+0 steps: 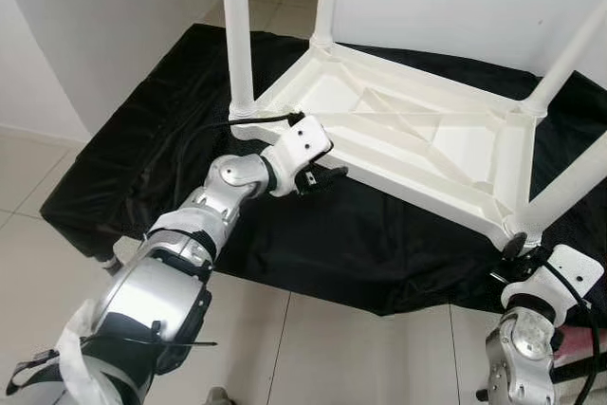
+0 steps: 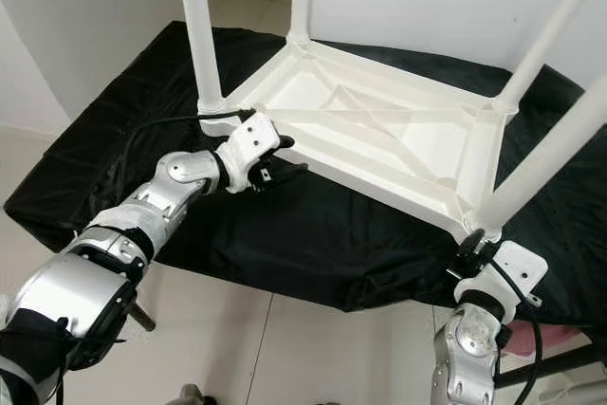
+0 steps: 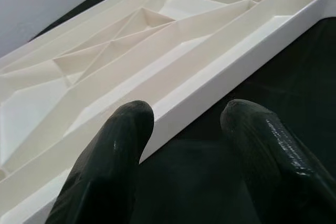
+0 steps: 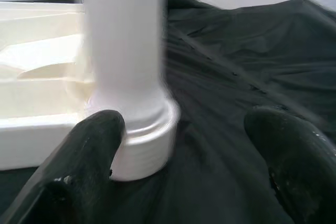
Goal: Building children table
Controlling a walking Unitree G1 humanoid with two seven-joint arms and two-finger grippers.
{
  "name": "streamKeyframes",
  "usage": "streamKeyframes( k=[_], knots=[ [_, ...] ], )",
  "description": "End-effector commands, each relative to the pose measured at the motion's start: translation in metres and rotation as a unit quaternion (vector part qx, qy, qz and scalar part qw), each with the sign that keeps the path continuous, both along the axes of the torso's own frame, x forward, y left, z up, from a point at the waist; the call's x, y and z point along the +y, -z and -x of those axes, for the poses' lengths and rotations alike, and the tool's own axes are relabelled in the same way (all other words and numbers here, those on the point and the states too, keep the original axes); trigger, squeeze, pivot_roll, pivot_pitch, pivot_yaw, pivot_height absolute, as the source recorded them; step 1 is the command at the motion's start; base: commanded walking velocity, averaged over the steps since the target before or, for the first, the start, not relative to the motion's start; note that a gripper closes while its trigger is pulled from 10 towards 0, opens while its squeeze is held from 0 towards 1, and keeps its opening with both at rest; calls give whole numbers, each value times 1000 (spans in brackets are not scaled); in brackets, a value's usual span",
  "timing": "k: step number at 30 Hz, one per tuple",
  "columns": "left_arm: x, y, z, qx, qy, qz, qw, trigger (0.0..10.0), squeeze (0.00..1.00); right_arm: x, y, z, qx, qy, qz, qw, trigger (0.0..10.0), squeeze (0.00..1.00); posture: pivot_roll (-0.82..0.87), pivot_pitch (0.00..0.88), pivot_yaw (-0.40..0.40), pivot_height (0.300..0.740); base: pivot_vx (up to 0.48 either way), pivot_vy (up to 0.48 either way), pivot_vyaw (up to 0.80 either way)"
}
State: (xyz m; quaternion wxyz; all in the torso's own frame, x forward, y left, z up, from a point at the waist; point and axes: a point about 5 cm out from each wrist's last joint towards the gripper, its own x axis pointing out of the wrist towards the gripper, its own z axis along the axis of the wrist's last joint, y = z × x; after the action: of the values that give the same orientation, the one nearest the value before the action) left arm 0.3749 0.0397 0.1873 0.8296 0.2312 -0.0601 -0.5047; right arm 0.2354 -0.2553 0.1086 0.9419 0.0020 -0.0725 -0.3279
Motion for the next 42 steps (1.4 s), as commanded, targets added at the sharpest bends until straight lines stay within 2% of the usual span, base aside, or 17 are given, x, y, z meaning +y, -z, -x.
streamKeyframes(
  k=[1, 4, 10, 11, 16, 20, 24, 28, 29, 30, 31, 33, 36, 39, 40, 41, 42],
  knots=[
    [-7, 2, 2, -2, 15, -20, 1000, 10000, 0, 16, -4, -6, -12, -39, 9, 999, 10000, 0, -52, 87, 6, 740, 0, 0, 0],
    [-17, 1, 2, -3, 16, -26, 1000, 10000, 0, 42, -8, -13, -28, -99, 10, 995, 10000, 0, -48, 92, 7, 740, 0, 0, 0],
    [-25, -2, 1, -6, 6, -30, 1000, 10000, 0, 65, -12, -15, -46, -160, 6, 986, 10000, 0, -50, 103, 13, 740, 0, 0, 0],
    [-29, -4, -1, -8, -8, -31, 999, 10000, 0, 75, -14, -14, -51, -194, 4, 980, 10000, 0, -64, 113, 19, 740, 0, 0, 0],
    [-28, -8, -4, -15, -27, -29, 999, 10000, 0, 74, -17, -13, -51, -202, 13, 978, 10000, 0, -73, 119, 23, 740, 0, 0, 0],
    [-18, -11, -7, -13, -36, -7, 999, 10000, 0, 68, -19, -12, -50, -187, 18, 981, 10000, 0, -82, 123, 25, 740, 0, 0, 0],
    [7, 1, -7, 0, -42, 10, 999, 10000, 0, 66, -27, -23, -54, -219, 40, 973, 10000, 0, -70, 125, 14, 740, 0, 0, 0],
    [16, 5, -6, 4, -42, 20, 999, 10000, 0, 68, -32, -33, -51, -258, 50, 963, 10000, 0, -58, 126, 6, 740, 0, 0, 0],
    [20, 6, -4, 11, -38, 35, 999, 10000, 0, 70, -33, -38, -45, -285, 53, 956, 10000, 0, -48, 127, -1, 740, 0, 0, 0],
    [27, 9, -2, 18, -34, 66, 997, 10000, 0, 73, -35, -49, -32, -330, 64, 941, 10000, 0, -41, 128, -7, 740, 0, 0, 0],
    [27, 9, -2, 18, -34, 66, 997, 10000, 0, 73, -35, -49, -32, -330, 64, 941, 10000, 0, -41, 128, -7, 740, 0, 0, 0],
    [36, 12, 2, 22, -39, 101, 994, 10000, 0, 70, -38, -59, -13, -371, 80, 925, 10000, 0, -26, 127, -17, 740, 0, 0, 0],
    [39, 13, 4, 21, -46, 112, 992, 10000, 0, 68, -39, -64, -5, -388, 87, 917, 10000, 0, -13, 127, -27, 740, 0, 0, 0],
    [51, 15, 7, 4, -84, 133, 988, 10000, 0, 67, -43, -79, 21, -449, 114, 886, 10000, 0, 17, 121, -50, 740, 0, 0, 0],
    [51, 15, 7, 4, -84, 133, 988, 10000, 0, 67, -43, -79, 21, -449, 114, 886, 10000, 0, 17, 121, -50, 740, 0, 0, 0],
    [56, 14, 8, -3, -96, 142, 985, 10000, 0, 68, -44, -84, 31, -473, 118, 873, 10000, 0, 25, 119, -56, 740, 0, 0, 0],
    [56, 14, 8, -3, -96, 142, 985, 10000, 0, 68, -44, -84, 31, -473, 118, 873, 10000, 0, 25, 119, -56, 740, 0, 0, 0]
  ],
)
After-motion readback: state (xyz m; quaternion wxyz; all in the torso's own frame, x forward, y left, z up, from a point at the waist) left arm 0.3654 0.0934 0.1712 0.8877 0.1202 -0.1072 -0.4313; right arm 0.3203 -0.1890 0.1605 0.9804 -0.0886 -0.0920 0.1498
